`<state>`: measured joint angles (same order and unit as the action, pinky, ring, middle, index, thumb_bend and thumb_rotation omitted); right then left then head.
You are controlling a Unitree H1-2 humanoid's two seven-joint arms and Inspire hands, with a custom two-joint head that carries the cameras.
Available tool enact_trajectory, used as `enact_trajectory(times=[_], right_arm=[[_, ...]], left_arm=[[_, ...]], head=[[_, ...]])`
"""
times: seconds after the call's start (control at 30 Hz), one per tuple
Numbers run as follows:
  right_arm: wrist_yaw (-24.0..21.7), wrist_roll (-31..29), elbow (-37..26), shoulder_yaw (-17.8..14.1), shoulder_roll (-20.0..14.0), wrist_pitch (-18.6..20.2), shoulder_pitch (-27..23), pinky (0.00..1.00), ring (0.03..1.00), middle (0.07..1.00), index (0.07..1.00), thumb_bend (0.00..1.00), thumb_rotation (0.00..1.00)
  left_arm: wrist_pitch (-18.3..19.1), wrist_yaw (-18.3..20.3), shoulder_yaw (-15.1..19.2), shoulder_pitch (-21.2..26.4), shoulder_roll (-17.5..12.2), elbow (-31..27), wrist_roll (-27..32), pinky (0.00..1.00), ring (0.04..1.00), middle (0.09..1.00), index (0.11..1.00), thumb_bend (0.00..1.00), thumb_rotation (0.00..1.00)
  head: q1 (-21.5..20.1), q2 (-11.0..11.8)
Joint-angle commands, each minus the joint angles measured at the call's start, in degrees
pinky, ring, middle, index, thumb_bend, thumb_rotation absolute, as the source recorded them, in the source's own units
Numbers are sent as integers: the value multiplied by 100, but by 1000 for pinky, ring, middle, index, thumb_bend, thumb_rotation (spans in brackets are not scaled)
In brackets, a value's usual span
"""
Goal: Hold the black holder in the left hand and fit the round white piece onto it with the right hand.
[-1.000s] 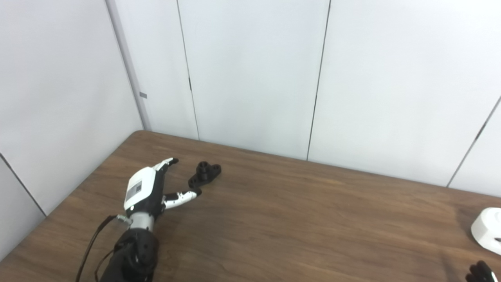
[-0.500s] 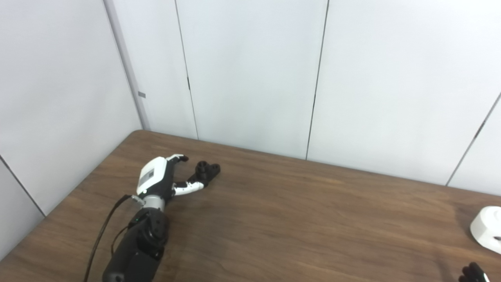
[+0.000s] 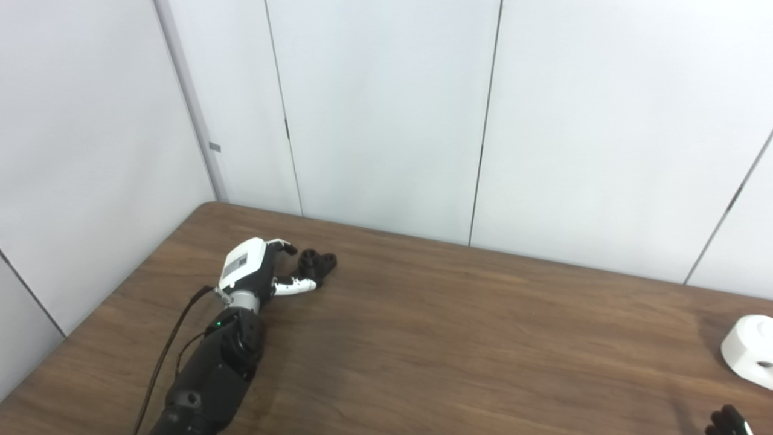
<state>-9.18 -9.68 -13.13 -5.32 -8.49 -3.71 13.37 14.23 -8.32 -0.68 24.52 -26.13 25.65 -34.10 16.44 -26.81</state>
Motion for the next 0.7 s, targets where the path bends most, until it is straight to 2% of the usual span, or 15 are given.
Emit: enact_trajectory(times=[0.0,0.3,0.67], right_arm=[[16,1,-56,52,53,81,233,1000,1000,1000,1000,681,1000],[96,-28,-147,78,24,138,260,1000,1000,1000,1000,654,1000],[120,-101,-208,70,-14,233,282,1000,1000,1000,999,678,1000]], left_arm=[[-33,-48,-43,239,-196,40,14,876,884,864,735,845,350],[182,0,-245,205,-205,36,-42,897,894,833,693,819,323],[385,32,-407,152,-289,-66,-79,895,896,825,658,810,301]], head=[[-7,-17],[-41,-62],[-87,-112]])
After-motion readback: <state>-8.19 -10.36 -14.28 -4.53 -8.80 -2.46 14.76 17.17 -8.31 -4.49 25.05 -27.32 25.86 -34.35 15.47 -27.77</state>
